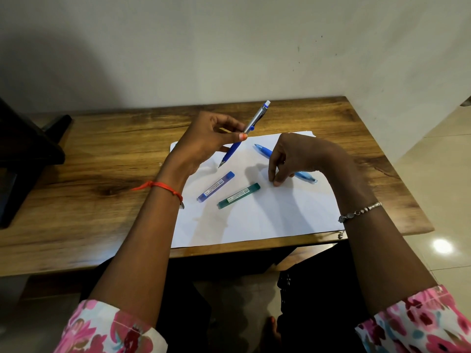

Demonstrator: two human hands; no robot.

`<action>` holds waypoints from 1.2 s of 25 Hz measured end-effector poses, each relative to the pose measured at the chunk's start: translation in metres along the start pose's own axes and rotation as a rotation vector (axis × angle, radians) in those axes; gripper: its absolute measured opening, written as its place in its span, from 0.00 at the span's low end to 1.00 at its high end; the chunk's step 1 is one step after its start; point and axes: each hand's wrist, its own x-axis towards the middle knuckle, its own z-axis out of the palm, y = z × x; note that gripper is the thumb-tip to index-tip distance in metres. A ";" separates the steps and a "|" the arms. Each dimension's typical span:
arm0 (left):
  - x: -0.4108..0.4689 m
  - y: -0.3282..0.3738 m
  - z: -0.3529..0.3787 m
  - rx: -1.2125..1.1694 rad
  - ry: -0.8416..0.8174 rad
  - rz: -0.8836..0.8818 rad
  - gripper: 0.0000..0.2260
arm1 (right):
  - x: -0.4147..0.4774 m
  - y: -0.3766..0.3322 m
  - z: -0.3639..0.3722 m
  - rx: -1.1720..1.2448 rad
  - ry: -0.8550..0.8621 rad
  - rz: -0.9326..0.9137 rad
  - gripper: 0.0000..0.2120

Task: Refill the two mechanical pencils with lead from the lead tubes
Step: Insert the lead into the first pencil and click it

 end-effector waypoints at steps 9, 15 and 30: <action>0.000 0.000 -0.001 -0.021 0.010 0.004 0.07 | -0.009 0.000 -0.010 0.575 0.481 -0.320 0.07; 0.002 0.000 0.000 0.008 0.001 0.000 0.08 | 0.002 0.001 -0.010 1.103 0.868 -0.424 0.05; 0.002 -0.002 -0.001 -0.001 -0.010 0.005 0.06 | 0.004 0.000 -0.010 0.962 0.856 -0.421 0.06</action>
